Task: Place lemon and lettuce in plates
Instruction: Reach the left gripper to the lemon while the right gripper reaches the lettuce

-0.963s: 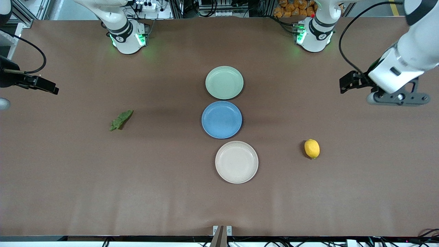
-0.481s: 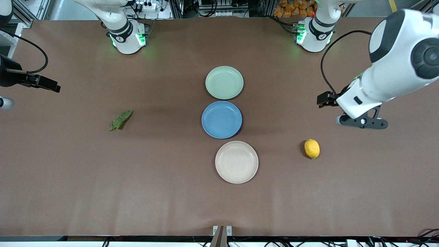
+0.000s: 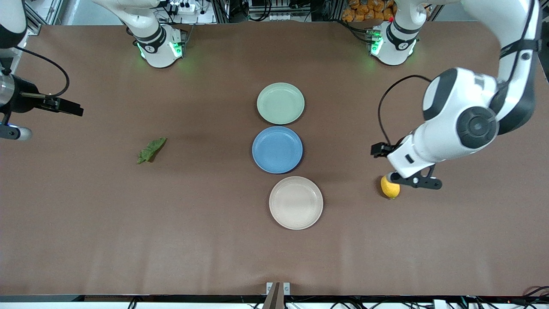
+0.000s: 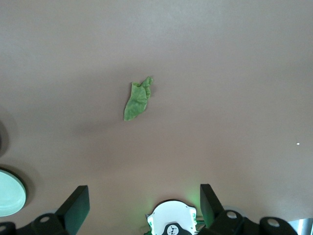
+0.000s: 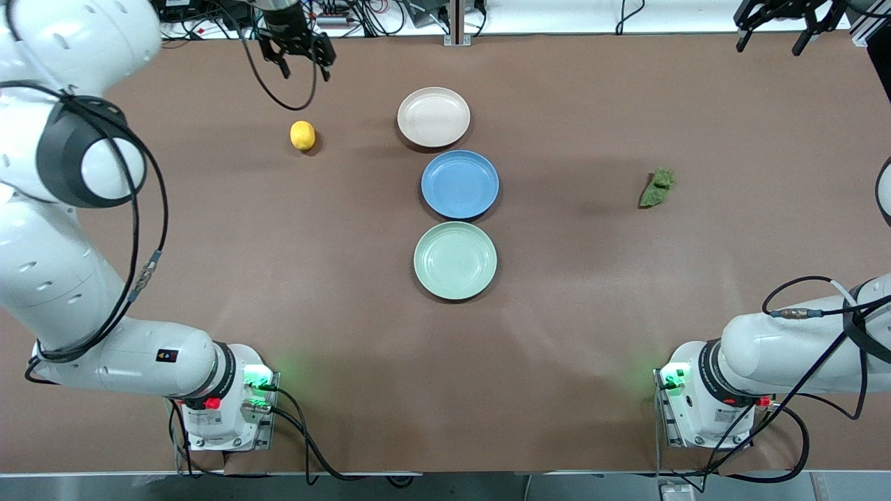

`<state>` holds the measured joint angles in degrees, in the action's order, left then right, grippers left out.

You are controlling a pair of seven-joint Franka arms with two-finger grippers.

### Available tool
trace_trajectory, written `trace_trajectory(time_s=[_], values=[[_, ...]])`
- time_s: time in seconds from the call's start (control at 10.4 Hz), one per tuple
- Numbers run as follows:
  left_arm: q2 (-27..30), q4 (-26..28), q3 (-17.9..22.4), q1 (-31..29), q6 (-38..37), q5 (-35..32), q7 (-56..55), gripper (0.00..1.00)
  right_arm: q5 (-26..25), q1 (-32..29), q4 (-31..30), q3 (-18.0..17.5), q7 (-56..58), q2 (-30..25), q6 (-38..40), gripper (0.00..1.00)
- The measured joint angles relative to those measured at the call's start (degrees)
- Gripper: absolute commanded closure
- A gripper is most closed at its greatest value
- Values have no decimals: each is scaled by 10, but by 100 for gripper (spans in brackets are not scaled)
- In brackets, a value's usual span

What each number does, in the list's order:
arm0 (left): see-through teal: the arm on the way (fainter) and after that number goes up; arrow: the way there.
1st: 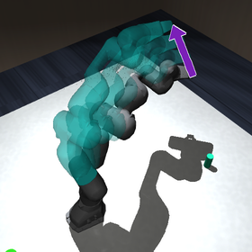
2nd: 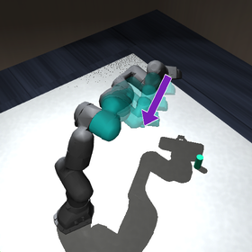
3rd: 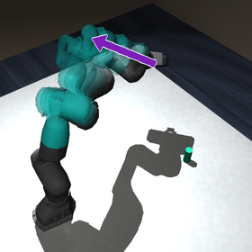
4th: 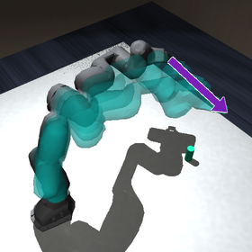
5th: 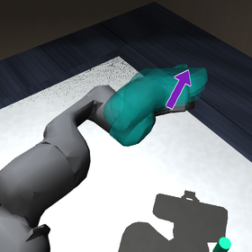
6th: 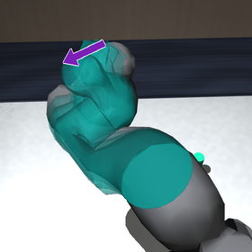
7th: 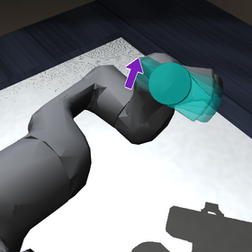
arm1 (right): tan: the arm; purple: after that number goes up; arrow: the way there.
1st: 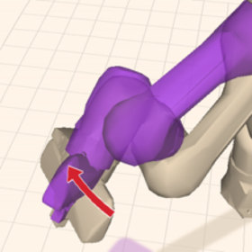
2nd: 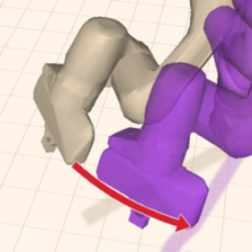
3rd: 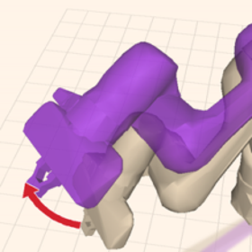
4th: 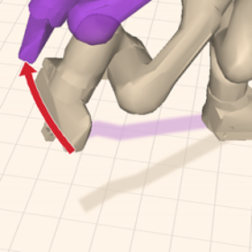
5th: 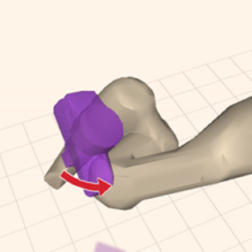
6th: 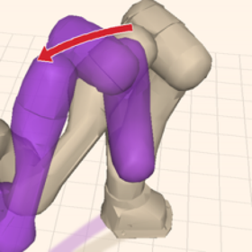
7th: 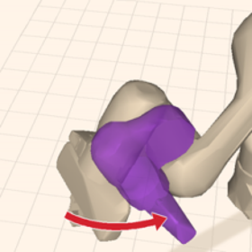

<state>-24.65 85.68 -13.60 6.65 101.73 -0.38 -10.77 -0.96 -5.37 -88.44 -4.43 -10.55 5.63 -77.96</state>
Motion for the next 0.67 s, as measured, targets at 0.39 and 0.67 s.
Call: trace_trajectory(time_s=[0.39,0.67], values=[[-50,-1,1,25,64,0,-41,0,14,-12,-63,4,0,8,-63,0],[-67,-1,2,35,108,-1,-47,0,29,-27,-124,5,0,9,-134,0]])
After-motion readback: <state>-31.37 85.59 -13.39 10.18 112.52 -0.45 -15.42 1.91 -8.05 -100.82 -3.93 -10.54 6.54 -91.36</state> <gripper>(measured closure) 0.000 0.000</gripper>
